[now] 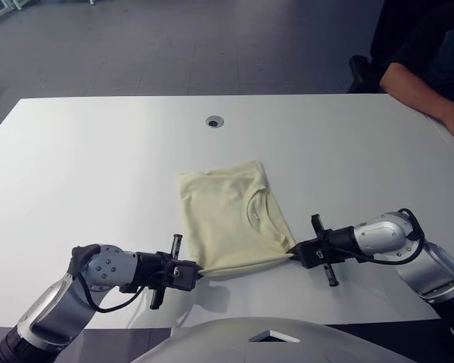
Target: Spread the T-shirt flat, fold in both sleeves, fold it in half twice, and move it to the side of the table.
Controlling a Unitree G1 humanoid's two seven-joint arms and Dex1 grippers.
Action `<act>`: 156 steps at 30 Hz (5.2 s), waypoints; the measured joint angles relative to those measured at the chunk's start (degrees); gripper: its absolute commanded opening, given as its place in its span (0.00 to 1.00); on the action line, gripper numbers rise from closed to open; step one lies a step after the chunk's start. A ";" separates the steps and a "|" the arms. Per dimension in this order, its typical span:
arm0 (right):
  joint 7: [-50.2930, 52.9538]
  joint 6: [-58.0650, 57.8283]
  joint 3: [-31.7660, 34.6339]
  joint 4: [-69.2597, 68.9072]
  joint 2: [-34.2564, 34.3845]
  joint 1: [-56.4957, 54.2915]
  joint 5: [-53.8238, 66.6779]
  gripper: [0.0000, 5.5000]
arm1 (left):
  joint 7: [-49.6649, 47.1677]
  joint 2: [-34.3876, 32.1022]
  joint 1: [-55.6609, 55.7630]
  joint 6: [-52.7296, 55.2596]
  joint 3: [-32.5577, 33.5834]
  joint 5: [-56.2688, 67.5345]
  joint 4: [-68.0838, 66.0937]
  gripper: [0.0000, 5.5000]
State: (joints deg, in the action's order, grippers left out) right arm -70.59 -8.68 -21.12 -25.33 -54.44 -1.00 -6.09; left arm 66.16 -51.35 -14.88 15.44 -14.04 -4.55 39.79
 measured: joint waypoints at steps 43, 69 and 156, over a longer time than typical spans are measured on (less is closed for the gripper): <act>-19.57 -32.65 -6.37 65.64 21.90 -52.16 21.49 0.00 | 9.32 5.70 44.08 16.52 2.27 26.42 -45.81 0.02; 12.56 -11.70 14.90 88.13 32.76 -56.92 12.53 0.50 | -18.25 18.25 54.82 -1.59 5.77 7.04 -65.61 0.51; 42.69 14.10 21.63 72.74 30.60 -23.19 21.66 0.98 | -39.05 18.54 32.66 12.50 13.66 -1.97 -27.20 0.98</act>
State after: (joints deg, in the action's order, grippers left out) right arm -27.91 5.41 0.52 47.41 -23.84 -24.19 15.57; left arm 27.11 -32.81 17.79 27.94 -0.38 -6.52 12.59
